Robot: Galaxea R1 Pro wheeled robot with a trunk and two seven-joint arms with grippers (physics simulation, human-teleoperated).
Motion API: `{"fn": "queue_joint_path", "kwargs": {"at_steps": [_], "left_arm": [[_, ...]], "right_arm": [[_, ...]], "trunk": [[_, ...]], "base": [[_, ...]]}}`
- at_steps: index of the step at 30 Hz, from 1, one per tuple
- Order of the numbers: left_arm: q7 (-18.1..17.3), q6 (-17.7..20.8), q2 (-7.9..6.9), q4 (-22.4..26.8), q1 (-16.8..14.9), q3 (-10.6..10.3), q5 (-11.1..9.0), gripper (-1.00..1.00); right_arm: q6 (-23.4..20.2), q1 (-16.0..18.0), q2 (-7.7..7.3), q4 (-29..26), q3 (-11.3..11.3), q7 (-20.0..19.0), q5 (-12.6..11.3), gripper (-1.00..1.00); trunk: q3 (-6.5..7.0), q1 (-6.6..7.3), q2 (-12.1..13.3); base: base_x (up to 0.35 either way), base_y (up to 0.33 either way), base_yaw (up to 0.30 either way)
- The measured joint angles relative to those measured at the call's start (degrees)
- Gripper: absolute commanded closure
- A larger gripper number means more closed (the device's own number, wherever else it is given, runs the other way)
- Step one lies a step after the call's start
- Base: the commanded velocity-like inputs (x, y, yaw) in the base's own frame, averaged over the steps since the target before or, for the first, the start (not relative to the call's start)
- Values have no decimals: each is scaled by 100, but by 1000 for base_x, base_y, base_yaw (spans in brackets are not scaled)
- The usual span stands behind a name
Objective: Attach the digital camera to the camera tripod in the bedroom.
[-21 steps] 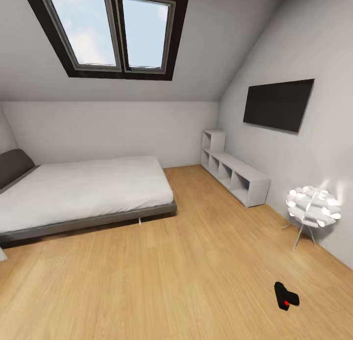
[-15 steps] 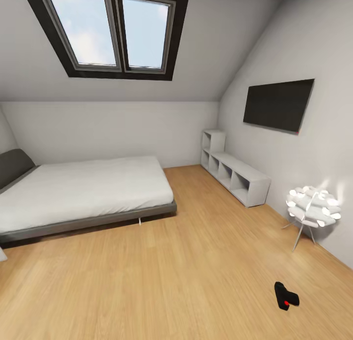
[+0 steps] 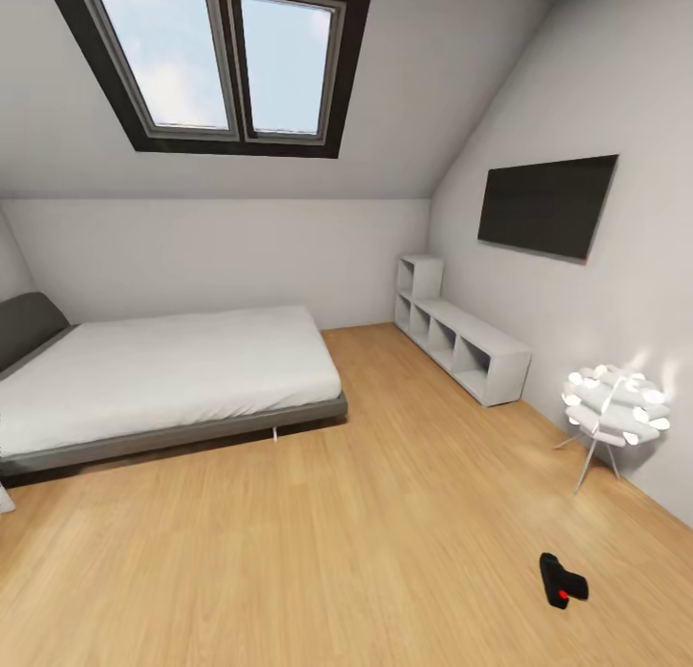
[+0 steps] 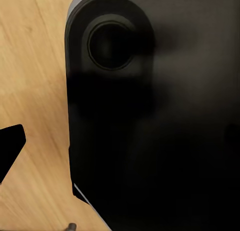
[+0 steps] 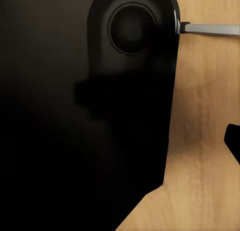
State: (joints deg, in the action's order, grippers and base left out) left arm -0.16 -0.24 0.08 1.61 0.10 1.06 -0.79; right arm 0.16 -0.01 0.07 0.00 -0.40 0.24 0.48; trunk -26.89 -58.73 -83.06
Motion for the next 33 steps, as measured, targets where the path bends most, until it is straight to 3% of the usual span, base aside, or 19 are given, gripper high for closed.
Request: {"fn": "queue_joint_path", "kwargs": {"at_steps": [27, 33], "left_arm": [[0, 0, 0, 1, 0, 7, -1, -100], [0, 0, 0, 7, -2, 0, -1, -100]], "right_arm": [[0, 0, 0, 0, 0, 0, 5, -100], [7, 1, 1, 0, 0, 0, 10, -100]], "trunk": [[0, 0, 0], [0, 0, 0]], "base": [[0, 305, 0], [0, 136, -4]]}}
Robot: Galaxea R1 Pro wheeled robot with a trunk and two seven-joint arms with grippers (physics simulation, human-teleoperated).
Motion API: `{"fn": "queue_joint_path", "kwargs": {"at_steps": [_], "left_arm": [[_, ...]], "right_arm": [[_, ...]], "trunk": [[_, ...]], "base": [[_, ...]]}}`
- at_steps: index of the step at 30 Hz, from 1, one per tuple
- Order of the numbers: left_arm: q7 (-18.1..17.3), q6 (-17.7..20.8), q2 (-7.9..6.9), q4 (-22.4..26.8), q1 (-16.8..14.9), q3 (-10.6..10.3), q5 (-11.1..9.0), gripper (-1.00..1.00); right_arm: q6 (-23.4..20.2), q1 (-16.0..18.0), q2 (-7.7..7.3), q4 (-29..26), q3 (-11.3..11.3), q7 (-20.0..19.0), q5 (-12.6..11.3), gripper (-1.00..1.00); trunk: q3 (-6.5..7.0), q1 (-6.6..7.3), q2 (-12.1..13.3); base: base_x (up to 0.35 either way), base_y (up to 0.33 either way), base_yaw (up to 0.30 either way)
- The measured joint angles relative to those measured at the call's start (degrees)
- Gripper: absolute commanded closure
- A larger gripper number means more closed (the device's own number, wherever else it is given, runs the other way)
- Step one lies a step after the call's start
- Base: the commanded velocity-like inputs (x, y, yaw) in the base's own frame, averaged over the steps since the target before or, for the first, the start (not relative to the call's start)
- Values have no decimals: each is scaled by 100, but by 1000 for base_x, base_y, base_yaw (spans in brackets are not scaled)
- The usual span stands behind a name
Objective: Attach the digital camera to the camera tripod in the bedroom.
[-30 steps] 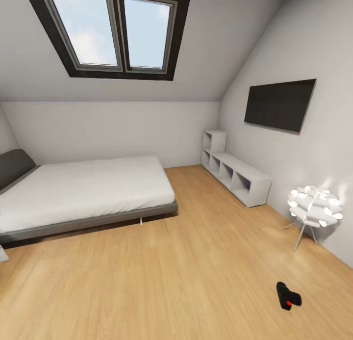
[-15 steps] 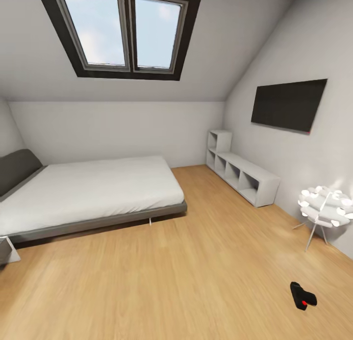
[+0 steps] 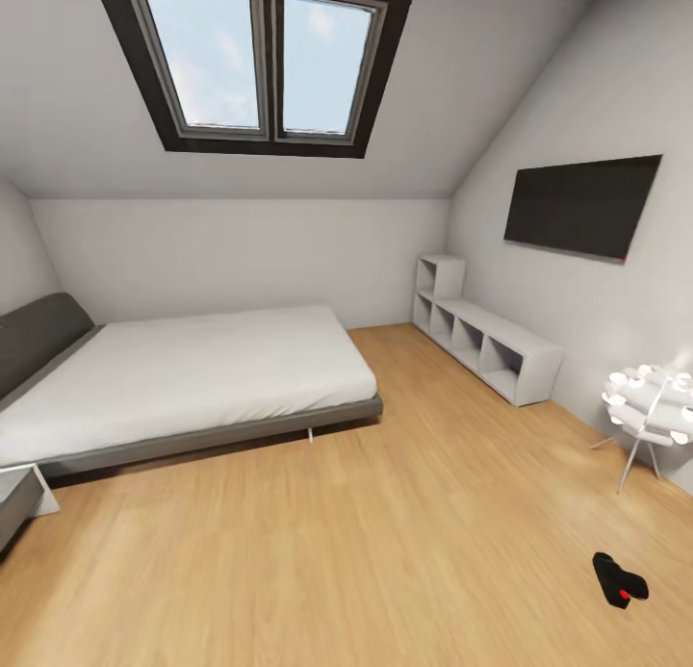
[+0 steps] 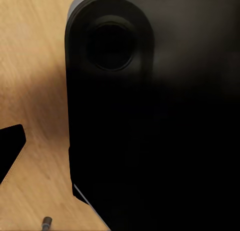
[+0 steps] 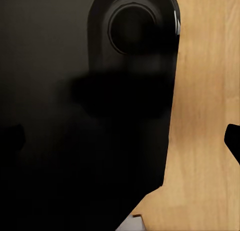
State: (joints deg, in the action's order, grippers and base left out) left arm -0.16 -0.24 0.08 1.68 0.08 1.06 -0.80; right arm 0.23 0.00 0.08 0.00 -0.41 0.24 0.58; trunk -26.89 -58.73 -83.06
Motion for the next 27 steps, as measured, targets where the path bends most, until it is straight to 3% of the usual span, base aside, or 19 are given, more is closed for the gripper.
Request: {"fn": "queue_joint_path", "kwargs": {"at_steps": [6, 27], "left_arm": [[0, 0, 0, 2, 0, -1, 0, -100], [0, 0, 0, 3, 0, -2, 0, -100]], "right_arm": [[1, -1, 0, 0, 3, 0, -1, -100], [1, -2, 1, 0, 7, 0, 5, -100]], "trunk": [[0, 0, 0], [0, 0, 0]], "base": [[0, 20, -123], [0, 1, -240]]}}
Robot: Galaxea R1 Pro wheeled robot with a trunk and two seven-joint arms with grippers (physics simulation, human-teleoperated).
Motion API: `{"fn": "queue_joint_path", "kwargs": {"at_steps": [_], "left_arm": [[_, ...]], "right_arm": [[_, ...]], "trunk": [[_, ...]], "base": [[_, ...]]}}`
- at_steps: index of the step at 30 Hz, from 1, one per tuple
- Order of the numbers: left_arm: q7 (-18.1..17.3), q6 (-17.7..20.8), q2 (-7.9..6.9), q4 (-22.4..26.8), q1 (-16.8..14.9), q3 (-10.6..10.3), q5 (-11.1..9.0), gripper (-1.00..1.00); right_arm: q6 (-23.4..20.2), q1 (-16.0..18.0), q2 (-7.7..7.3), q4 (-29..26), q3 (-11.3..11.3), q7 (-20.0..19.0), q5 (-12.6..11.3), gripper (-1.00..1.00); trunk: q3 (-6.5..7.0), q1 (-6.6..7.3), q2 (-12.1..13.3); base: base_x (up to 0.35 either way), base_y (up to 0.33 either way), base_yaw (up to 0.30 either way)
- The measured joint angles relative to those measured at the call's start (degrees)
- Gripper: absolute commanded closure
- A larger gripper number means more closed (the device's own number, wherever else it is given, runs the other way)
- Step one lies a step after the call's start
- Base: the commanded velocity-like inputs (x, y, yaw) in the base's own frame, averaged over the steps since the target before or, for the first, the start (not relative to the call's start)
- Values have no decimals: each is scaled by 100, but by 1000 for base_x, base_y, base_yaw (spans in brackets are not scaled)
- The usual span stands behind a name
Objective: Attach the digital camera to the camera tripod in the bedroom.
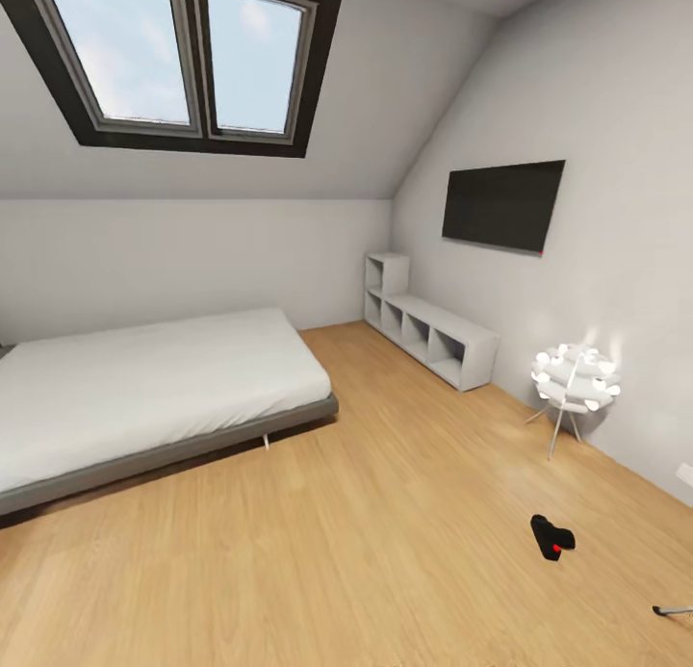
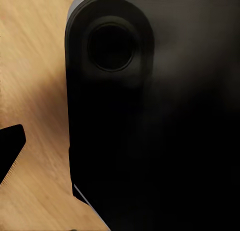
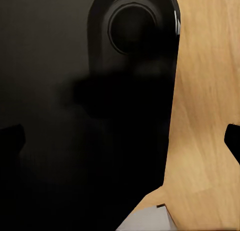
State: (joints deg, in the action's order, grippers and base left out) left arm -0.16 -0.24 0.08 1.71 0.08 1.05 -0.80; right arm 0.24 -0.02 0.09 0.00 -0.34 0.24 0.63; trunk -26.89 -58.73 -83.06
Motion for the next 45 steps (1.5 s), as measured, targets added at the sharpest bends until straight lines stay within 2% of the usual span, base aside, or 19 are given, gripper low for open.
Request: {"fn": "queue_joint_path", "kwargs": {"at_steps": [27, 37, 45], "left_arm": [[0, 0, 9, 0, 0, 2, -16, -100], [0, 0, 9, 3, 0, 1, -16, -100], [0, 0, 1, -1, 1, 0, -16, -100]], "right_arm": [[0, 0, 2, 0, -7, 0, 1, -100], [0, 1, 2, 0, -7, 0, -6, -100], [0, 1, 4, 0, -7, 0, -7, -100]], "trunk": [[0, 0, 0], [0, 1, 0], [0, 3, 0]], "base": [[0, 0, -243], [16, 0, -53], [239, 60, -4]]}}
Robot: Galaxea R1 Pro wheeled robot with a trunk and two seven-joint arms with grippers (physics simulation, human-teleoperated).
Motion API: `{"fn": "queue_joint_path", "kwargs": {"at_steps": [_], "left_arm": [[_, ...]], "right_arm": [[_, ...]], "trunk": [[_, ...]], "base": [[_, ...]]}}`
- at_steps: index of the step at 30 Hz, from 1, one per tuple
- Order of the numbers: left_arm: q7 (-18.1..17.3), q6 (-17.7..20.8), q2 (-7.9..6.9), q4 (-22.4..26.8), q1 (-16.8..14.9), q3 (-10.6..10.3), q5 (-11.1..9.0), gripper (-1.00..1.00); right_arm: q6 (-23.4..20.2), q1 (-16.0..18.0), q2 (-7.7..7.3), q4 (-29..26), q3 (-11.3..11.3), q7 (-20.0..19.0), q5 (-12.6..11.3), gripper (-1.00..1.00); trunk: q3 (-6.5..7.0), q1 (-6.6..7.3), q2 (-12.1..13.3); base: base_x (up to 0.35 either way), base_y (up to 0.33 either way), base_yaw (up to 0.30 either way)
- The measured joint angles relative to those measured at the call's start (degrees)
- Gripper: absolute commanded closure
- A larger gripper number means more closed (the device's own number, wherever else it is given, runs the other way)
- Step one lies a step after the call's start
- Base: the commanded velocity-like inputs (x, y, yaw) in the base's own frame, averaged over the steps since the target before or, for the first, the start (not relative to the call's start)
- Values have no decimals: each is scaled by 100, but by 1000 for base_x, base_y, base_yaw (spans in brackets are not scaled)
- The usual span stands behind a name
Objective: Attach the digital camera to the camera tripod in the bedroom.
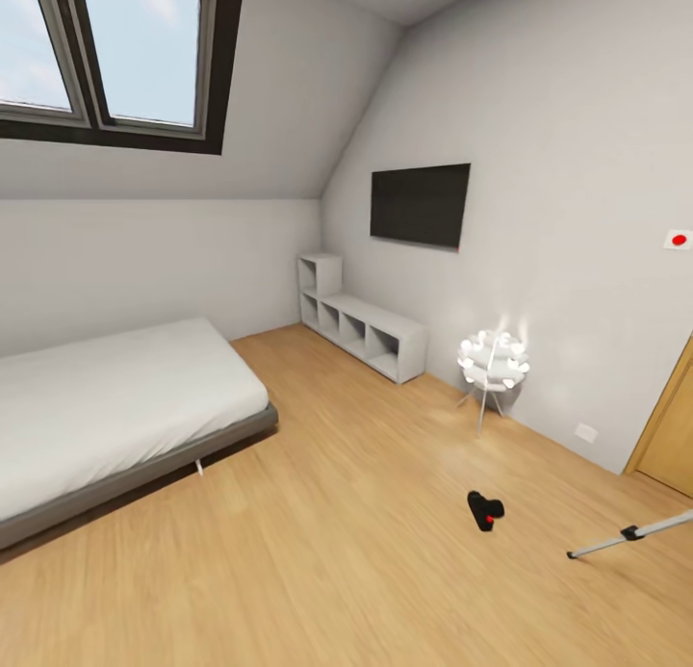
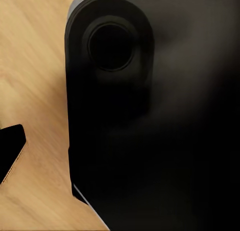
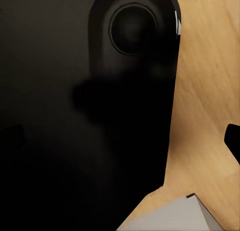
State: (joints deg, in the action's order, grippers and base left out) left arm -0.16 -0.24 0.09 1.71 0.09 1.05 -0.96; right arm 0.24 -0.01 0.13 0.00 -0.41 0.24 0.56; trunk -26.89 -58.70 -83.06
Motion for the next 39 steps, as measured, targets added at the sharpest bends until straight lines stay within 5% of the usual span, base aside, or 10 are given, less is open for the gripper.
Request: {"fn": "queue_joint_path", "kwargs": {"at_steps": [39], "left_arm": [[3, 52, 5, -2, 0, -14, -8, -100]], "right_arm": [[-7, 0, -4, 0, -8, 0, 23, -100]], "trunk": [[0, 0, 0]], "base": [[318, 77, 0]]}}
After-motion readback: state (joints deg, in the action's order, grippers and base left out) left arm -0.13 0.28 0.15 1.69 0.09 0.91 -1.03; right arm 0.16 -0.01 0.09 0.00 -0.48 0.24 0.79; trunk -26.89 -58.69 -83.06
